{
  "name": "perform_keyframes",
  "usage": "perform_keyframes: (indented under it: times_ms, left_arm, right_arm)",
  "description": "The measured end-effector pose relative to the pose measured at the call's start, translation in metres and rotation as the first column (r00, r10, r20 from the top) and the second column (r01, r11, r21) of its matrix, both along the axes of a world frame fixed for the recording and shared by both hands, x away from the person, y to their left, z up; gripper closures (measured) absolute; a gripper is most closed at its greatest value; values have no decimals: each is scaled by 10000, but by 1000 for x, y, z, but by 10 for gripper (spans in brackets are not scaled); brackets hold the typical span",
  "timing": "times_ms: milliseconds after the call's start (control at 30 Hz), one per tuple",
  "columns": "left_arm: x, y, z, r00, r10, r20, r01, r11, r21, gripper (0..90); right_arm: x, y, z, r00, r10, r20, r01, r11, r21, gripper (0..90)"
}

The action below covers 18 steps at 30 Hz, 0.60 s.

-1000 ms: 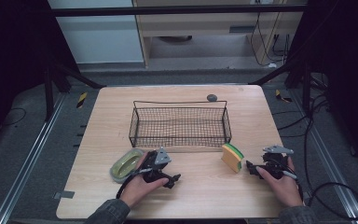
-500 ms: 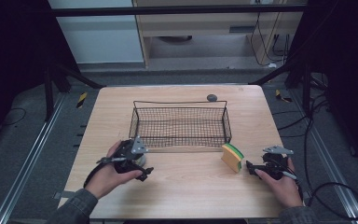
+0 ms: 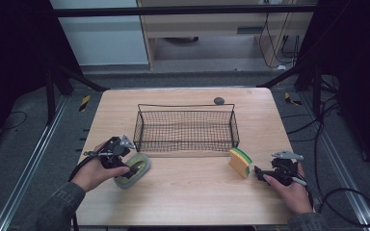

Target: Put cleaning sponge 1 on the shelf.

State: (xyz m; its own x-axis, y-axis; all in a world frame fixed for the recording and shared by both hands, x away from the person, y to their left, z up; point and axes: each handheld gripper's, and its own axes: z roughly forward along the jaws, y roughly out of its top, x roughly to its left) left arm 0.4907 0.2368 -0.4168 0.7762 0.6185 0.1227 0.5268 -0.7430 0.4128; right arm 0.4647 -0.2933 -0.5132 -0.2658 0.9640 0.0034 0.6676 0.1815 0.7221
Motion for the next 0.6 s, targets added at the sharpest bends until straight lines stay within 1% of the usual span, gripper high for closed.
perform_keyframes:
  times_ms: [67,167,200,267,300,333,367,433,467,500,533,600]
  left_arm:
    - [-1,2,0,10000,-12,27,12,10000,53,132]
    - [2,5,7,10000,23,15,-23,9996,271,166]
    - [2,5,7,10000,23,15,-23,9996,271,184]
    - [6,8,11,9998,13,-180,-7,9993,374,202]
    - [11,12,15,9995,50,-311,-38,9992,395,261]
    - [12,13,16,9992,22,-389,-9,9994,339,295]
    - [14,14,17,9987,14,-500,5,9993,373,312]
    - [16,15,15,9967,-172,-790,218,9982,565,322]
    - [17,15,14,9958,-235,-881,286,9980,566,321]
    - [17,15,13,9937,-304,-1077,359,9981,492,323]
    - [17,14,11,9924,-361,-1174,425,9977,520,326]
    - [17,12,9,9921,-367,-1197,445,9970,632,337]
  right_arm:
    - [0,0,0,10000,-9,6,9,10000,27,6]
    - [-1,0,0,10000,-3,13,3,10000,18,6]
    - [-1,0,0,10000,6,14,-6,10000,20,6]
    - [-1,0,0,10000,32,16,-32,10000,-16,6]
    - [-1,0,0,10000,33,19,-33,10000,-9,6]
    - [-1,0,0,10000,35,18,-35,10000,-15,6]
    - [-1,0,0,10000,33,19,-33,10000,-6,5]
    - [-1,0,0,10000,32,15,-32,10000,-9,5]
    - [-1,0,0,10000,32,20,-32,10000,13,6]
    - [-1,0,0,10000,29,5,-29,10000,-6,6]
    - [-1,0,0,10000,23,7,-23,10000,17,5]
    - [-1,0,0,10000,41,16,-41,10000,16,6]
